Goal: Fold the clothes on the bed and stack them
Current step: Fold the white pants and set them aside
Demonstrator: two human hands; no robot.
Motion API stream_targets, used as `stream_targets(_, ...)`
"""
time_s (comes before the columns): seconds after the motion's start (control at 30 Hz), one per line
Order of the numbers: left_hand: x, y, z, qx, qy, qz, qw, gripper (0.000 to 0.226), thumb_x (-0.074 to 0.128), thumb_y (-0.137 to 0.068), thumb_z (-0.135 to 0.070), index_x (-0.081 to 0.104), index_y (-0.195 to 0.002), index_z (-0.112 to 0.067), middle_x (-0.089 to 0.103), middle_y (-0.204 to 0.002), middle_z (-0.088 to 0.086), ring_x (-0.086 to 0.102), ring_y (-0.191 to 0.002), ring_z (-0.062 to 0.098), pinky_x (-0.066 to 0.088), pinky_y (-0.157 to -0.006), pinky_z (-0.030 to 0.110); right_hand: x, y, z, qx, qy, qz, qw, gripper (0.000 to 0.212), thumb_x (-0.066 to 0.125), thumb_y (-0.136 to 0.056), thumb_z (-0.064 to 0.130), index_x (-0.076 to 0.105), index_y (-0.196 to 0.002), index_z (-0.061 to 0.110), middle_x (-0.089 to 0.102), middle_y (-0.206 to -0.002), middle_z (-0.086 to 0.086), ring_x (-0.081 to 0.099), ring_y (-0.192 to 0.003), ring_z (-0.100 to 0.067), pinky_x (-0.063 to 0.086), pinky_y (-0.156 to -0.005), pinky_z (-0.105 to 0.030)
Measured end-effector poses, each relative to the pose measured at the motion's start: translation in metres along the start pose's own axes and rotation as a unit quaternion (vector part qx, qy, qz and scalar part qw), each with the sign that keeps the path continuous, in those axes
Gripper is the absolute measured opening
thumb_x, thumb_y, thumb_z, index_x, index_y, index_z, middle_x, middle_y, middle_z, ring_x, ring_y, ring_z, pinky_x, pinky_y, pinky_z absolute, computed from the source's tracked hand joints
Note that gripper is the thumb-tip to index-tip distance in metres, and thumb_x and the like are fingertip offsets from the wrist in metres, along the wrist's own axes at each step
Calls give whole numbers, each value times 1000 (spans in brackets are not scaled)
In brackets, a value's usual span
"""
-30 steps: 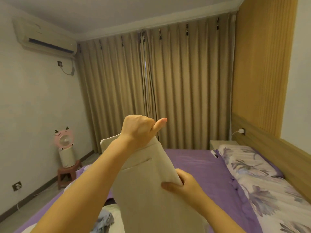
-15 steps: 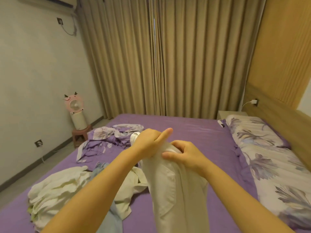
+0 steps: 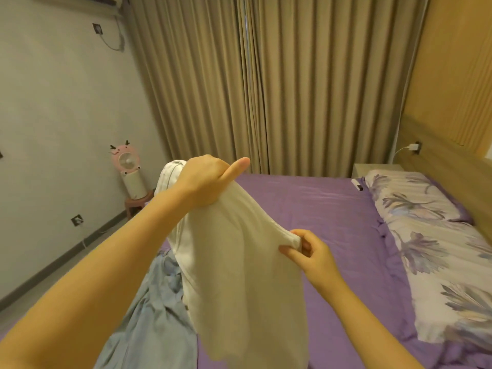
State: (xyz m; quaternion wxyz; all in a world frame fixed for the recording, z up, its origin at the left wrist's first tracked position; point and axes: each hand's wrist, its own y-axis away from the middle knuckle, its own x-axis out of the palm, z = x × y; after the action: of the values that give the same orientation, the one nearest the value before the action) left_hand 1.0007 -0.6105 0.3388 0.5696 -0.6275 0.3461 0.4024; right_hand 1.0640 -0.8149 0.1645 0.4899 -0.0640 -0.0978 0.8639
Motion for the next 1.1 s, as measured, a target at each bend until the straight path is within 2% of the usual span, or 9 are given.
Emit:
stream_targets(0.13,-7,-4,19,12,-99,-17,995,114,-17,-62,-82,69,-72,-8,62,-65,8,56,-70,28,40,-65,33,-13,-12,22,-2,-79,-15,997,20,69,-83,13,63,-102,13,72,-91,1,67,-82,-11,53,-68,-22)
stream_targets(0.23,-8,-2,23,5,-146,-27,989,129,-32,-55,-83,73,-81,-12,69,-77,9,61,-77,29,41,-65,32,-23,-19,44,-45,-59,-55,996,21,63,-85,33,64,-101,18,73,-90,2,67,-80,-11,54,-68,-26)
stream_targets(0.4,5,12,-2,9,-166,-40,985,83,-15,-70,-72,40,-50,-13,44,-49,-1,46,-54,23,22,-49,29,-38,-13,46,-136,101,-120,978,7,53,-93,36,58,-95,32,64,-77,21,57,-69,-1,43,-60,-14)
stream_targets(0.5,34,25,-21,20,-180,-30,983,83,-15,-72,-72,41,-50,-15,50,-52,0,47,-53,21,25,-47,29,-52,6,29,-120,101,-144,977,7,54,-94,31,60,-90,30,58,-68,19,51,-63,1,39,-58,-11)
stream_targets(0.6,64,40,-40,17,-165,10,986,81,-1,-83,-75,45,-52,-16,46,-53,-1,46,-56,21,23,-47,31,-72,27,14,-71,111,-134,982,8,58,-92,32,63,-86,31,60,-72,10,51,-65,-1,40,-60,-10)
stream_targets(0.73,101,60,-48,-11,-140,65,988,69,15,-95,-60,43,-51,-15,45,-53,0,43,-53,22,24,-50,31,-90,41,4,-2,146,-60,987,9,59,-91,32,65,-86,28,61,-70,24,54,-69,5,40,-61,-5)
stream_targets(0.9,153,102,-28,-67,-97,149,982,66,21,-98,-57,42,-52,-15,52,-61,3,48,-59,23,36,-57,30,-71,41,-44,121,199,27,972,16,58,-91,35,66,-88,22,65,-80,10,57,-76,-8,44,-68,-25)
stream_targets(1.03,214,158,4,-94,-103,276,951,59,22,-101,-52,59,-75,-14,63,-81,5,59,-77,24,33,-61,29,-19,55,-126,208,225,63,950,13,56,-92,36,62,-86,27,62,-85,14,57,-82,-6,40,-65,-15)
stream_targets(1.1,251,193,23,-101,-113,350,924,59,20,-101,-51,60,-79,-15,59,-74,2,61,-79,24,31,-57,28,10,71,-178,257,239,84,933,13,53,-93,38,61,-94,28,62,-93,15,58,-92,-10,41,-69,-15)
